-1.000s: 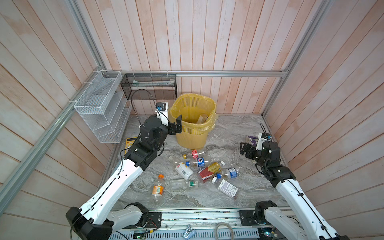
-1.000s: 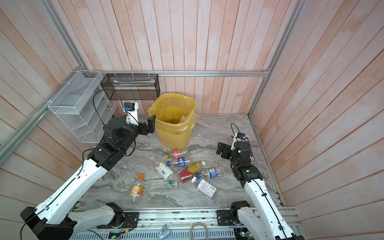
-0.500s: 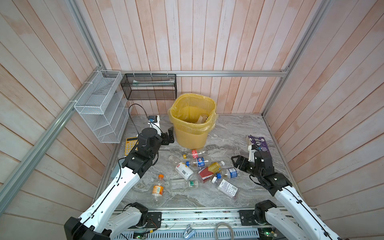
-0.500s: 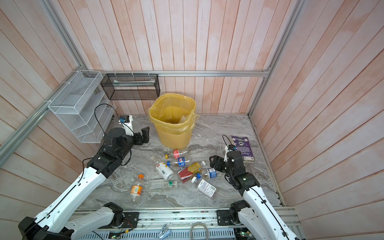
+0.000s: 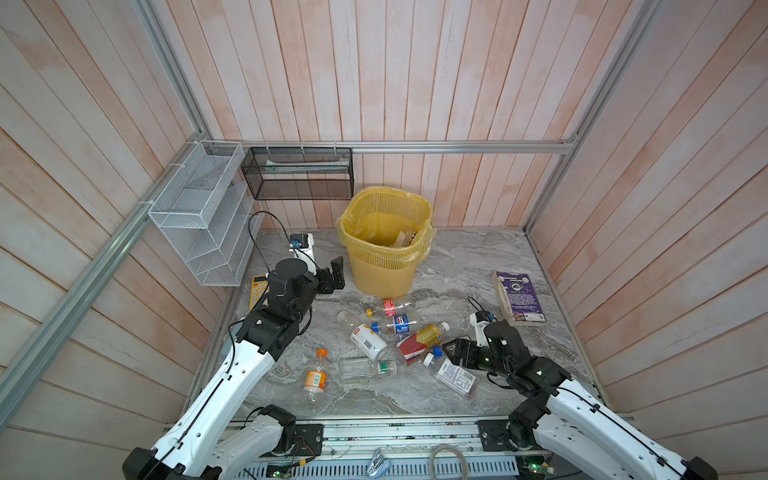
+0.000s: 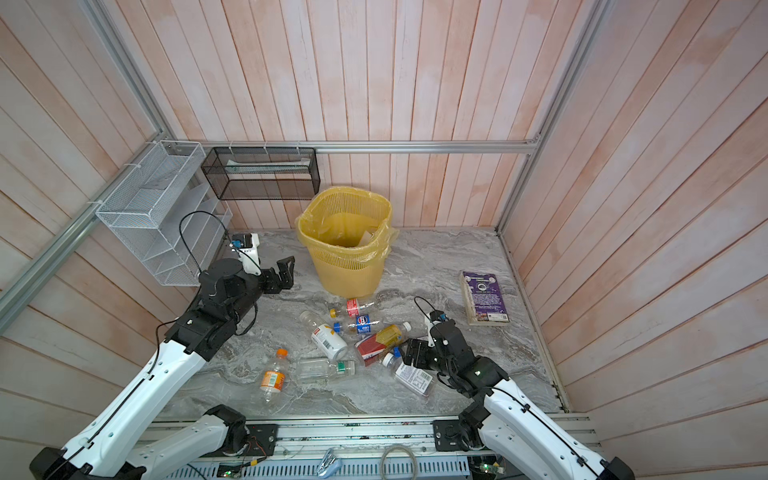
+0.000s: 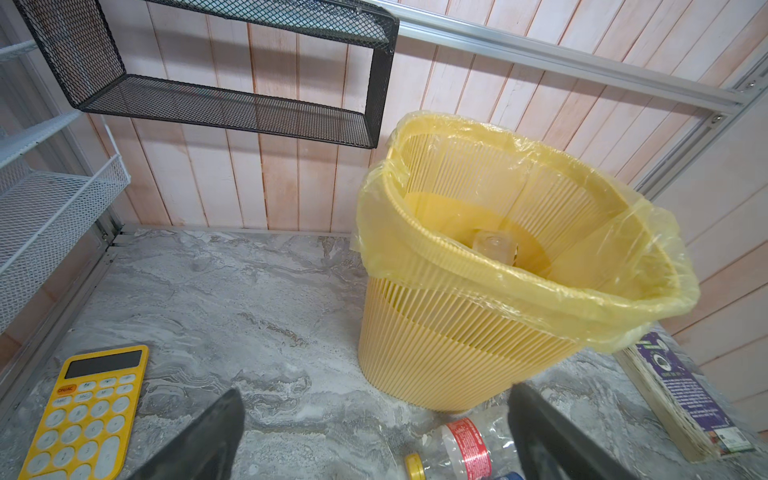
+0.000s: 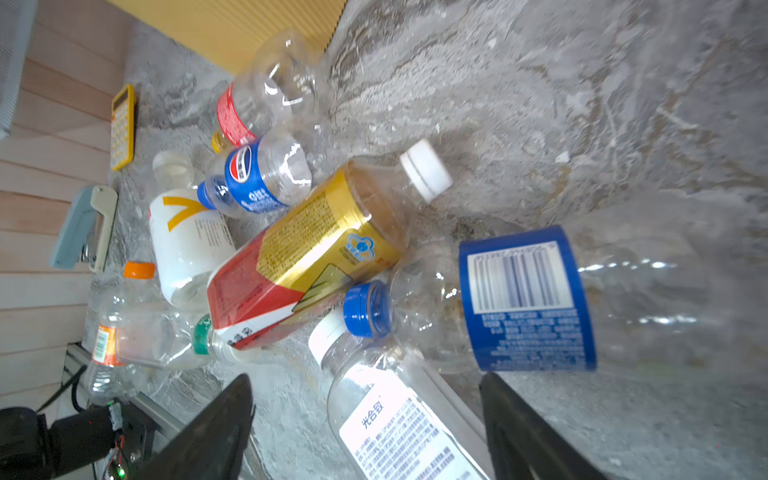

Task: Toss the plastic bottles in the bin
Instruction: 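Lift the green-label bottle with the left gripper and drop it into the bin, then grasp the white-capped clear bottle with the right gripper while the left gripper withdraws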

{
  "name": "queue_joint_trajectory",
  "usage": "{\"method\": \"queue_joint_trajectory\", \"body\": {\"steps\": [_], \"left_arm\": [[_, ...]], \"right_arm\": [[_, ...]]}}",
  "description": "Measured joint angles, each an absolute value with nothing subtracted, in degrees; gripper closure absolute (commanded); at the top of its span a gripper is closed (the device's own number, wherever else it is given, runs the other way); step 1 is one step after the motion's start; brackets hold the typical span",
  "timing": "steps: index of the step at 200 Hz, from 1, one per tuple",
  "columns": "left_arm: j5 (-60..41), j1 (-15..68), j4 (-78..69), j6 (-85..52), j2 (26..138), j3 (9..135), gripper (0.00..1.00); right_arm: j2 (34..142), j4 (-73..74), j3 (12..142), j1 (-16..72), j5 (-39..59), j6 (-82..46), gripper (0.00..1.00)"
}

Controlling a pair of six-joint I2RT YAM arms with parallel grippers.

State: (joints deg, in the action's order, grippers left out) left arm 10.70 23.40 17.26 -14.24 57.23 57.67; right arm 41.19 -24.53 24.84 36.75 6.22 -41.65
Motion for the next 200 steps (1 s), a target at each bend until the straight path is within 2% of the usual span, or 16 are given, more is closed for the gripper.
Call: {"method": "queue_joint_trajectory", "body": {"steps": [61,102,147,200], "left_arm": [[10.70,23.35,18.35,-14.85,56.42,57.47,0.00],[10.41,23.33,18.96,-14.90,56.31,57.47,0.00],[9.82,23.29,19.92,-15.31,56.01,57.47,0.00],[9.47,23.24,20.27,-15.31,55.55,57.45,0.00]], "right_arm": [[47.72,-22.11,23.38,45.32,4.49,-41.87,0.10],[50.74,-21.06,23.38,51.92,2.42,-42.76,0.13],[57.32,-23.53,25.26,58.85,-1.48,-44.16,0.11],[67.68,-27.09,31.59,62.72,-5.48,-44.01,0.21]]}}
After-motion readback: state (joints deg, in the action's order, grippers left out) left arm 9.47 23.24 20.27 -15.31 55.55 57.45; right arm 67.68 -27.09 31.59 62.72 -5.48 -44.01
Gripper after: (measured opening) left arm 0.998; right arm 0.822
